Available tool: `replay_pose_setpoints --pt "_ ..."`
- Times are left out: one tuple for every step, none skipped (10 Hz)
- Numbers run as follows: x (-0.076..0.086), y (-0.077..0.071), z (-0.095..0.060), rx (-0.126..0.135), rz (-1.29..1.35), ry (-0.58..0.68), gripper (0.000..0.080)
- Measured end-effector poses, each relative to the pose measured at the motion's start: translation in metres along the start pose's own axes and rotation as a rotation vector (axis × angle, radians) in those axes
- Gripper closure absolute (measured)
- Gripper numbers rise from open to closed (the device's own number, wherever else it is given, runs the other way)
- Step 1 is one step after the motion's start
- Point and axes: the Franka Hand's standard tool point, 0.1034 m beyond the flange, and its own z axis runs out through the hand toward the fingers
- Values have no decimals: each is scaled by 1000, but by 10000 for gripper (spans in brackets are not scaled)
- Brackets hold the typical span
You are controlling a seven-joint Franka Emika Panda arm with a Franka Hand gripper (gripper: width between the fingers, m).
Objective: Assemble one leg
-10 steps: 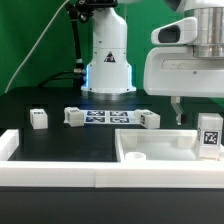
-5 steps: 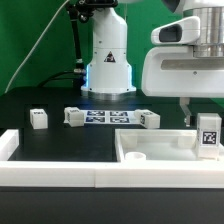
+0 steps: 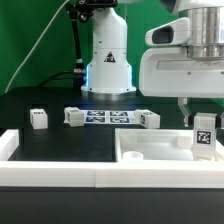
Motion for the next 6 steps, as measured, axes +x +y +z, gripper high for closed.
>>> replay_pose_setpoints --pt "0 1 0 6 123 -6 508" --pt "0 2 1 12 248 -9 508" --pt "-1 2 1 12 358 -8 508" --pt "-1 2 1 13 480 -6 508" --pt "-3 2 2 26 662 2 508" --pt "-7 1 3 48 861 14 507"
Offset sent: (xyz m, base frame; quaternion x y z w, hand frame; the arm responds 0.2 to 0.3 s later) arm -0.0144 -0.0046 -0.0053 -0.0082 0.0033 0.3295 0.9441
